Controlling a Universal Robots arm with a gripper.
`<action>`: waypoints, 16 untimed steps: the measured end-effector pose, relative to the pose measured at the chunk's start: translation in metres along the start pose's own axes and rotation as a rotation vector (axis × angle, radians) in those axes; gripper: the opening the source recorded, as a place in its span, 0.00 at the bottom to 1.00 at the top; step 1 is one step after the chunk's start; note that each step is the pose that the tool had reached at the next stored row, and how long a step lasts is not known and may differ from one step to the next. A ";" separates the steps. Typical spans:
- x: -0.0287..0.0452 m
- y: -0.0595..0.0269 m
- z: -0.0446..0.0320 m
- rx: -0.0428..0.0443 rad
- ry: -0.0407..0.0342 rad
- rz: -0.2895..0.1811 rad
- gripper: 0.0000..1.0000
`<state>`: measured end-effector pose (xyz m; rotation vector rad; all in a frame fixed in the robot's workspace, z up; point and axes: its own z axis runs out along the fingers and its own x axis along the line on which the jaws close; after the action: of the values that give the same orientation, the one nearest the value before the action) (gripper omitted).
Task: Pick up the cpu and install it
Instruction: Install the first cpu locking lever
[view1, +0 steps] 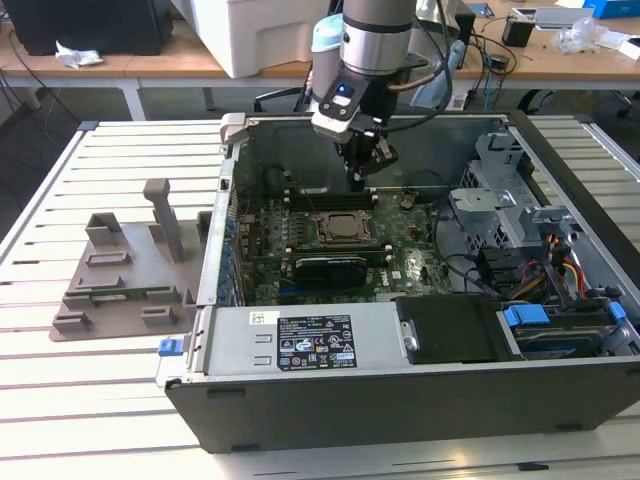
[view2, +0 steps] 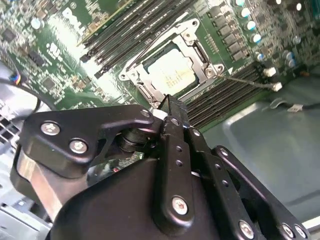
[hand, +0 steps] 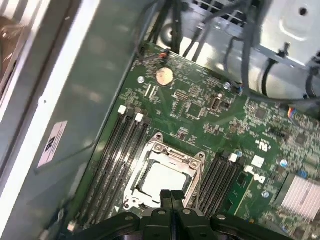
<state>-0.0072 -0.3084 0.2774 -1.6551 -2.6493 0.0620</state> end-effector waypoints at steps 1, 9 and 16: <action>0.0000 0.0000 0.0000 -0.0002 -0.0013 -0.031 0.11; 0.0000 0.0000 0.0000 -0.0013 -0.0085 -0.200 0.11; 0.0000 0.0000 0.0000 -0.0022 -0.0141 -0.329 0.11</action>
<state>-0.0072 -0.3084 0.2774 -1.2007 -2.8910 0.0656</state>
